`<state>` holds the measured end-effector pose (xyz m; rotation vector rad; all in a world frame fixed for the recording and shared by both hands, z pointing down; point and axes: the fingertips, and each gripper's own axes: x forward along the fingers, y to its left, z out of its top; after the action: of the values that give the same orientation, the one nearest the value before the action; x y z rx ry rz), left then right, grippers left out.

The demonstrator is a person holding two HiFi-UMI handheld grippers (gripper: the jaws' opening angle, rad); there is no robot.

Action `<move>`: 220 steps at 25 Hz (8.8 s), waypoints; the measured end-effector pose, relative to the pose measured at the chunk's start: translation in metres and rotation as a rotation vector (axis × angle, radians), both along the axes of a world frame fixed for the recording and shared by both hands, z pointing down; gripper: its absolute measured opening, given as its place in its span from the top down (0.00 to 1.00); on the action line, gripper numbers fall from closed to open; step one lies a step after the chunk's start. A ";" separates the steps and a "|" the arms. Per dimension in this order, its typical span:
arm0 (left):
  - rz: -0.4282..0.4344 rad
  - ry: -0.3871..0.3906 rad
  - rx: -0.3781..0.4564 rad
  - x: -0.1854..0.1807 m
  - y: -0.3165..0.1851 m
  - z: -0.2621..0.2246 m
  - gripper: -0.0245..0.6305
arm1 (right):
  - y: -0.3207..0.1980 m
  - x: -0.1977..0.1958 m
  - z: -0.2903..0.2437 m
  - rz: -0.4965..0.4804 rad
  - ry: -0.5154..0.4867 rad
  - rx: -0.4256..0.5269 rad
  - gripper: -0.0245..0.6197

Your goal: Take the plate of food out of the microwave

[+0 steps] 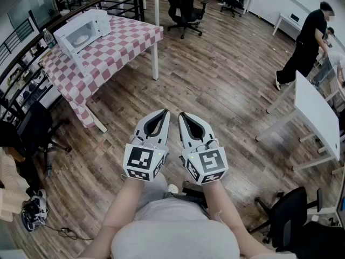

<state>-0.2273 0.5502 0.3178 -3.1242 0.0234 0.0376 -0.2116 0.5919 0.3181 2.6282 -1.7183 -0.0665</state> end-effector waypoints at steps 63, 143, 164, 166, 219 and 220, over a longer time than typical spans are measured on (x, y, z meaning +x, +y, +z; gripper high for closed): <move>-0.238 0.000 -0.090 0.167 -0.355 0.010 0.96 | -0.354 0.170 0.013 -0.245 -0.052 -0.040 0.92; -0.725 -0.023 -0.103 0.357 -0.746 0.027 0.96 | -0.760 0.388 0.034 -0.678 -0.133 -0.066 0.92; -0.832 -0.029 -0.118 0.334 -0.845 0.048 0.96 | -0.867 0.369 0.056 -0.768 -0.165 -0.101 0.92; -0.840 -0.028 -0.118 0.331 -0.855 0.049 0.96 | -0.880 0.368 0.057 -0.771 -0.176 -0.105 0.92; -0.951 -0.097 -0.182 0.272 -0.992 0.110 0.96 | -1.118 0.344 0.255 -0.310 -1.254 -0.305 0.46; -0.955 -0.099 -0.184 0.271 -0.993 0.111 0.96 | -1.120 0.344 0.259 -0.288 -1.264 -0.312 0.46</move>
<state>0.0433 -0.4426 0.4286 -2.9072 1.5371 -0.1369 0.1323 -0.5283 0.5776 2.1638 -1.9748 2.0030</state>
